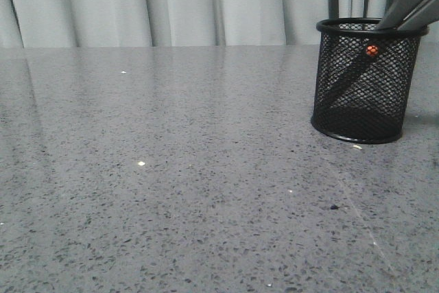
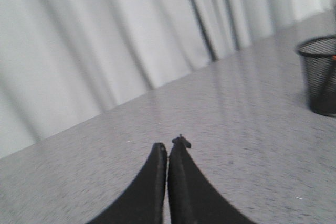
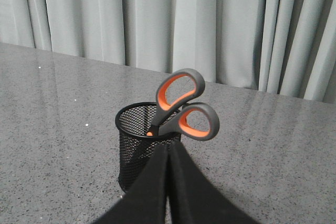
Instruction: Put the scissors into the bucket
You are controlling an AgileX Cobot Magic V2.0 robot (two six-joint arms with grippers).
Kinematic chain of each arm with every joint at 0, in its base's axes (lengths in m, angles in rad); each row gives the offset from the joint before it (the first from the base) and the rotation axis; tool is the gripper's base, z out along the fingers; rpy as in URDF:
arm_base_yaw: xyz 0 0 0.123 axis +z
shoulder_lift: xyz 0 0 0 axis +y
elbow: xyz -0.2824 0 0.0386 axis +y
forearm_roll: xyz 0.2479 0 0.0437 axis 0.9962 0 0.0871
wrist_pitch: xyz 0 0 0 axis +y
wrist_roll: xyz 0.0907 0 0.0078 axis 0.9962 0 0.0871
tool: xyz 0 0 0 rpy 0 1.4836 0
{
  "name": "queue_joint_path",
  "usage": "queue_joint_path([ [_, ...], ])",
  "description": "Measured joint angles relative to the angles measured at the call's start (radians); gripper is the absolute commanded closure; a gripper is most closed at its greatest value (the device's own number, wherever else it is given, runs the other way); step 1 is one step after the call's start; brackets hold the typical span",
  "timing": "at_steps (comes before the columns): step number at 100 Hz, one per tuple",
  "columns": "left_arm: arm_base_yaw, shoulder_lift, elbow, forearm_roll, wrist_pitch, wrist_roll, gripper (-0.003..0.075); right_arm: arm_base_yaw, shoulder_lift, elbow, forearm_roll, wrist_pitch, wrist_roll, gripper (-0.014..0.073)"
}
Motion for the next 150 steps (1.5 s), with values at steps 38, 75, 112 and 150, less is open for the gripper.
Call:
queue_joint_path([
  [38, 0.36, -0.235, 0.172, -0.166, 0.005, 0.005, 0.074, 0.0, 0.0, 0.0, 0.0, 0.002, 0.0, 0.0638],
  [75, 0.411, -0.29, 0.172, -0.226, 0.414, 0.005, 0.0739, 0.0, 0.0, 0.0, 0.002, 0.002, 0.0, 0.0638],
  [112, 0.411, -0.296, 0.172, -0.233, 0.416, 0.005, 0.074, 0.0, 0.0, 0.0, 0.002, 0.002, 0.0, 0.0638],
  [150, 0.411, -0.296, 0.172, -0.233, 0.416, 0.006, 0.074, 0.0, 0.0, 0.0, 0.002, 0.002, 0.0, 0.0638],
])
